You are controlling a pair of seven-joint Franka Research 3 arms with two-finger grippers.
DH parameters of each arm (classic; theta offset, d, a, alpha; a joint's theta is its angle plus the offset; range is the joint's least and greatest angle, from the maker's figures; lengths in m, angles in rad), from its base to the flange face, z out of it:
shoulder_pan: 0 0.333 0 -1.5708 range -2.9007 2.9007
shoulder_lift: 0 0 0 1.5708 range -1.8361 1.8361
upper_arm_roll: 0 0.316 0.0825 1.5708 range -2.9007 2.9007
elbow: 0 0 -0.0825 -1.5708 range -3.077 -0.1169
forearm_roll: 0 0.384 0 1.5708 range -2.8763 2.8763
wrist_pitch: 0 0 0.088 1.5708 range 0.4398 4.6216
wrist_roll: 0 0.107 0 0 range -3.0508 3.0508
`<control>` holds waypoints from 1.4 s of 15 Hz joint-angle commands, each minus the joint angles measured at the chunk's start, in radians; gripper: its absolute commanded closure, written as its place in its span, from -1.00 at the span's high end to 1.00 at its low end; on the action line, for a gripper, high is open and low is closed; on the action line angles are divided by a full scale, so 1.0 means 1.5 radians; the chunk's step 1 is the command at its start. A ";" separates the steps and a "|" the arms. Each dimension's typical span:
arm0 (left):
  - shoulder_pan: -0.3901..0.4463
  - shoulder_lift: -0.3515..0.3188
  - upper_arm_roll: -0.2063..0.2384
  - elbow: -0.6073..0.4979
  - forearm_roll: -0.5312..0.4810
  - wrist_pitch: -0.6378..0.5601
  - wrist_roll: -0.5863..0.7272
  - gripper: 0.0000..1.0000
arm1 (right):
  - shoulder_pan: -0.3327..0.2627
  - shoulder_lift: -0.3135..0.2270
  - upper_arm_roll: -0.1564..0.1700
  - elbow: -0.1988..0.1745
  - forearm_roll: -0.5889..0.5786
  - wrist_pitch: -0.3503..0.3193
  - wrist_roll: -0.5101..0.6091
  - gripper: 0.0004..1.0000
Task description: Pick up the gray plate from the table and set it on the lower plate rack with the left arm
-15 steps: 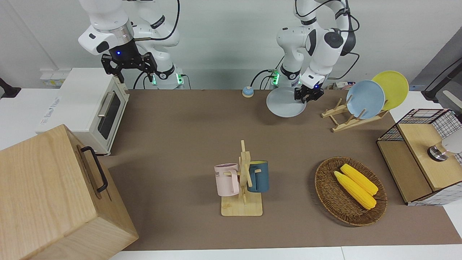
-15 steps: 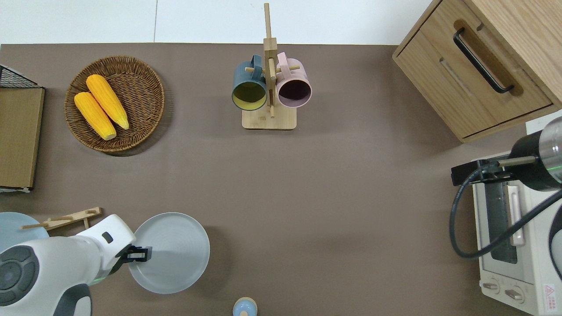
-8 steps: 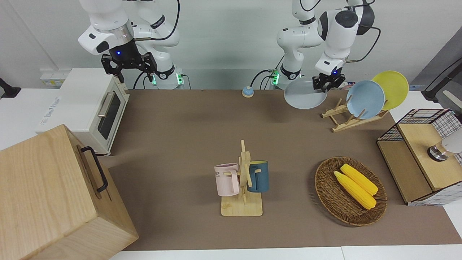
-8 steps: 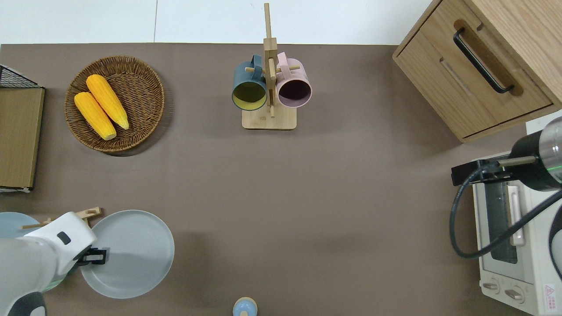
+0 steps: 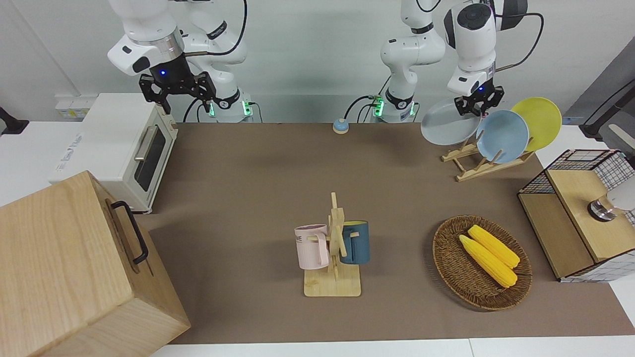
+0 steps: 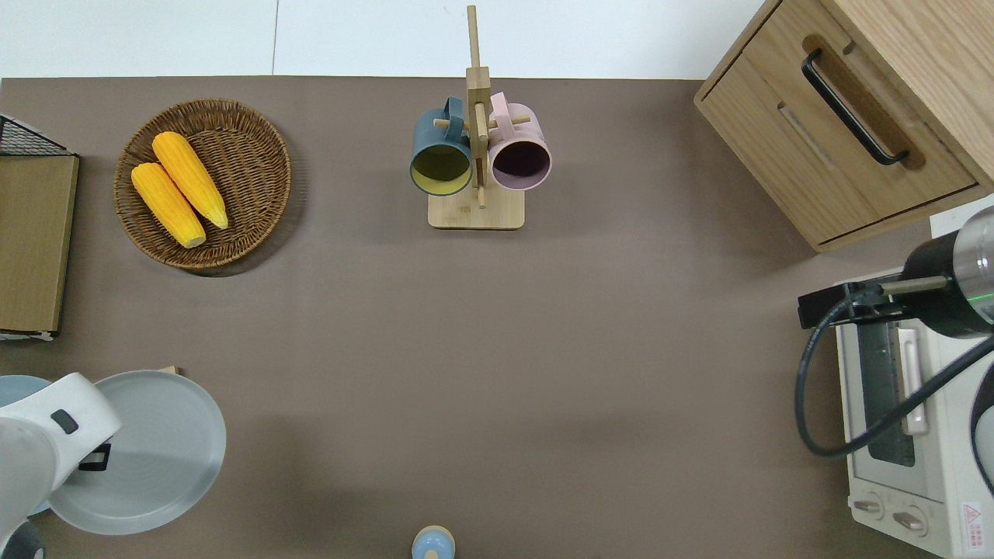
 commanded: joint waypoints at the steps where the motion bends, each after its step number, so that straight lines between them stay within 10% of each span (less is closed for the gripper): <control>1: 0.007 0.000 -0.005 0.019 0.079 -0.023 -0.010 -1.00 | -0.005 -0.002 0.003 0.004 0.005 -0.010 0.000 0.98; 11: -0.005 0.000 -0.083 0.019 0.297 -0.144 -0.157 -1.00 | -0.005 -0.002 0.004 0.004 0.005 -0.010 -0.001 0.98; 21: -0.004 0.018 -0.136 -0.016 0.314 -0.218 -0.400 -1.00 | -0.005 -0.002 0.004 0.004 0.005 -0.010 -0.001 0.97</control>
